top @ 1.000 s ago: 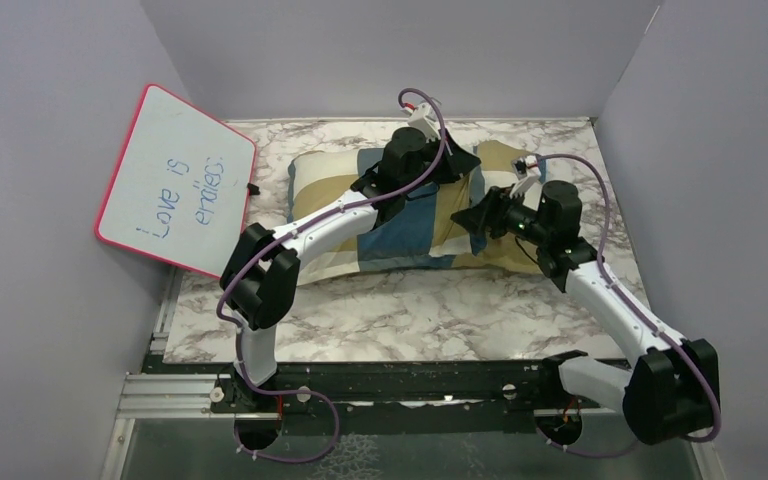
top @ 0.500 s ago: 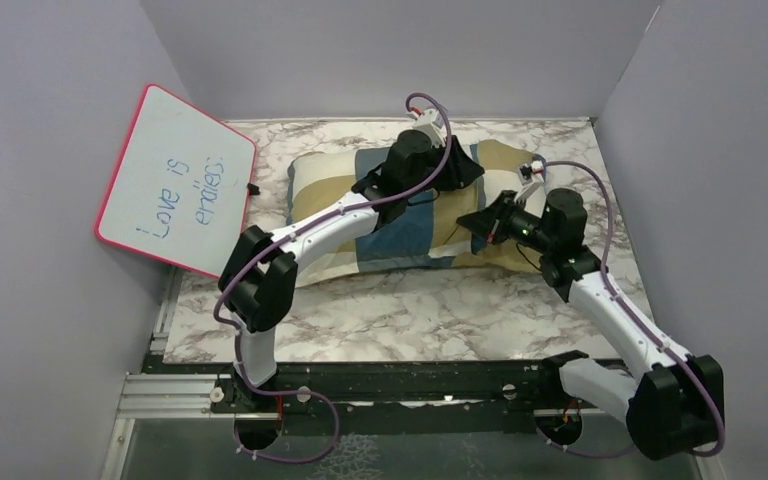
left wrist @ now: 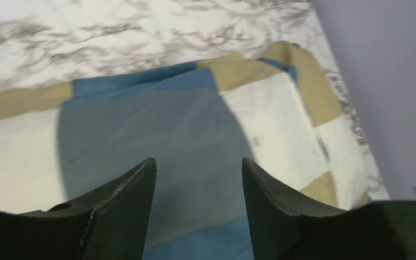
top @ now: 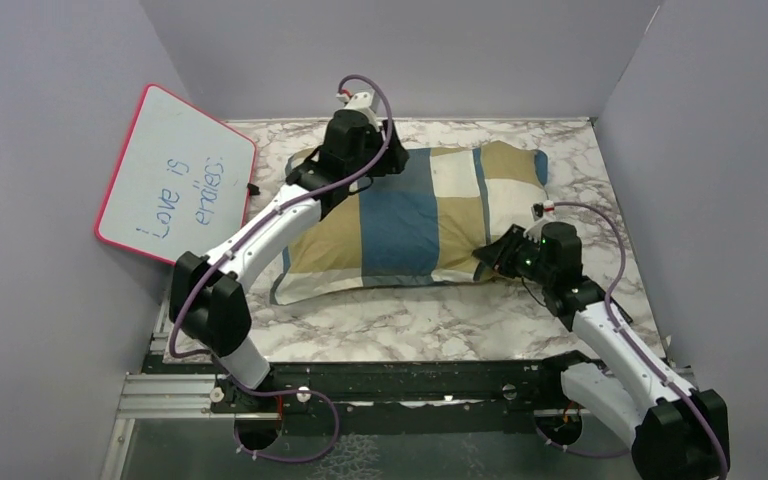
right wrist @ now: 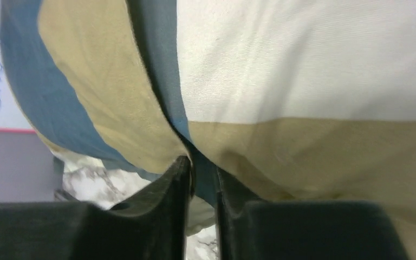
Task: Put the pillow into the pillowcase
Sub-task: Stuff the pillow into the pillowcase.
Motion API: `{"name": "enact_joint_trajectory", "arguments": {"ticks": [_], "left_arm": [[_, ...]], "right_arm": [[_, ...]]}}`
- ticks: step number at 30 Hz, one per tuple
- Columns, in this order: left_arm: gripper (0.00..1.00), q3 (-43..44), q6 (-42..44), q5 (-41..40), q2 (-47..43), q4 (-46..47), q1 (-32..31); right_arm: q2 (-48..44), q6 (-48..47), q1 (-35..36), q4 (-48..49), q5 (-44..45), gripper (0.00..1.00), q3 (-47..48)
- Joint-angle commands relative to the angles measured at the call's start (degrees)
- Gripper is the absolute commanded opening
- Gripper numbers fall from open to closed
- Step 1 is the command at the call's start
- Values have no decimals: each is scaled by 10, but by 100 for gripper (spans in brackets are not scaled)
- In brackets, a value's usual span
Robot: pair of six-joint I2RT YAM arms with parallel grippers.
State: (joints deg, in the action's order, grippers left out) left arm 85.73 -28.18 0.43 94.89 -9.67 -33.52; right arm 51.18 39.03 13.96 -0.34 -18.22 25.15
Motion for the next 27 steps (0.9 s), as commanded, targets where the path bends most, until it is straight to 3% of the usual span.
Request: {"name": "enact_joint_trajectory", "arguments": {"ticks": [1, 4, 8, 13, 16, 18, 20, 23, 27], "left_arm": [[60, -67, 59, -64, -67, -74, 55], [62, -98, 76, -77, -102, -89, 99], [64, -122, 86, -57, -135, -96, 148], [66, -164, 85, -9, -138, -72, 177], [66, -218, 55, 3, -128, -27, 191], [66, -279, 11, 7, -132, 30, 199], [65, -340, -32, 12, -131, 71, 208], [64, -397, -98, 14, -121, 48, 249], [68, -395, -146, 2, -159, 30, 303]], "right_arm": [[-50, -15, -2, -96, 77, 32, 75], [-49, -43, -2, -92, 54, 41, 127], [14, -65, -2, -36, 15, 43, 198], [200, -82, -2, 79, -95, 43, 321], [366, -110, -2, 63, -139, 42, 460], [458, -112, -9, 25, -91, 38, 520], [508, -102, -28, 18, -28, 34, 503], [535, -100, -51, 59, 36, 34, 436], [525, -140, -55, -1, 67, 37, 490]]}}
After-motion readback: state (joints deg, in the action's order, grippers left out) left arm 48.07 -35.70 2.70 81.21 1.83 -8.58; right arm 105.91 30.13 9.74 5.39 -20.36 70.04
